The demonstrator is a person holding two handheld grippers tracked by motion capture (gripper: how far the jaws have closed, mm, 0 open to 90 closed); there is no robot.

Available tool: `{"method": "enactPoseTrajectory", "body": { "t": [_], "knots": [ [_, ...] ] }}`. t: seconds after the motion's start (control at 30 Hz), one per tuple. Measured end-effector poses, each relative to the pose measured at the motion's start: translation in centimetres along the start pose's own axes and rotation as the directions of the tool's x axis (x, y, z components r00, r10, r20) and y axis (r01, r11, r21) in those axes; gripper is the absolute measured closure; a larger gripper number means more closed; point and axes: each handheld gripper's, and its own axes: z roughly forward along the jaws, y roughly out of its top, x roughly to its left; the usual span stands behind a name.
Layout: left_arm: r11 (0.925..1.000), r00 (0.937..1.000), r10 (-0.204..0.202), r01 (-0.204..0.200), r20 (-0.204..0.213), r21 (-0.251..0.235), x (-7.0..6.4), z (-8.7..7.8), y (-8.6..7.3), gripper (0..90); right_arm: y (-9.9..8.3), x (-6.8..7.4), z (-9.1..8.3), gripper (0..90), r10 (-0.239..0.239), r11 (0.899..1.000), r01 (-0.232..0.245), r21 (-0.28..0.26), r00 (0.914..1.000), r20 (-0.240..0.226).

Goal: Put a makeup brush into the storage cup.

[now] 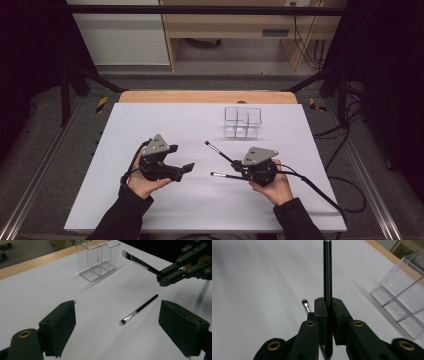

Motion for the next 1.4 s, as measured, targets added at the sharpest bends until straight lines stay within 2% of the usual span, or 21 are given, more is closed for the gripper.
{"method": "enactPoseTrajectory", "body": {
  "t": [0.13,0.3,0.4,0.5,0.7,0.9,1.0,1.07,1.17,1.33,1.4],
  "knots": [
    [0.998,0.9994,-0.036,0.036,0.003,-0.051,-0.4,0.0,-0.3,13.6,-0.5,0.3,-0.2,83.3,0.029,0.999,-0.029,-0.046,0.9996,-0.002],
    [0.9924,0.9972,-0.073,0.074,0.019,-0.098,-0.6,0.6,-0.7,13.5,-0.8,0.4,-0.1,83.3,0.055,0.997,-0.055,-0.053,0.9985,-0.008],
    [0.9891,0.9947,-0.098,0.101,0.029,-0.107,-0.5,1.2,-1.0,13.5,-0.9,0.4,0.2,83.3,0.068,0.996,-0.068,-0.061,0.9976,-0.013],
    [0.9877,0.9938,-0.106,0.109,0.033,-0.112,-0.5,1.5,-1.1,13.4,-0.9,0.6,0.2,83.3,0.078,0.994,-0.079,-0.077,0.9969,-0.014],
    [0.9782,0.9866,-0.142,0.152,0.08,-0.141,-0.5,2.1,-0.9,13.6,-0.8,0.7,0.5,83.3,0.094,0.99,-0.096,-0.106,0.9953,-0.022],
    [0.9769,0.9859,-0.141,0.153,0.09,-0.149,-0.6,2.3,-0.7,13.9,-0.6,0.7,0.3,83.3,0.102,0.985,-0.105,-0.134,0.9944,-0.027],
    [0.9716,0.9816,-0.154,0.171,0.114,-0.164,-0.7,2.3,-0.5,14.6,-0.5,0.7,0.3,83.3,0.107,0.983,-0.11,-0.146,0.9939,-0.028],
    [0.9695,0.9813,-0.15,0.17,0.121,-0.177,-0.9,2.2,-0.2,15.5,-0.5,0.7,0.3,83.3,0.11,0.982,-0.113,-0.15,0.9934,-0.033],
    [0.9633,0.9762,-0.164,0.189,0.142,-0.19,-1.0,2.4,0.1,16.3,-0.3,0.8,0.4,83.3,0.115,0.979,-0.12,-0.162,0.9925,-0.043],
    [0.9539,0.9686,-0.174,0.211,0.177,-0.214,-1.5,2.9,0.9,17.9,0.2,1.0,0.4,83.3,0.12,0.973,-0.128,-0.192,0.9913,-0.055],
    [0.9514,0.9675,-0.173,0.213,0.185,-0.223,-1.6,3.0,1.3,18.7,0.4,1.0,0.3,83.3,0.124,0.969,-0.134,-0.209,0.9905,-0.059]
  ]
}}
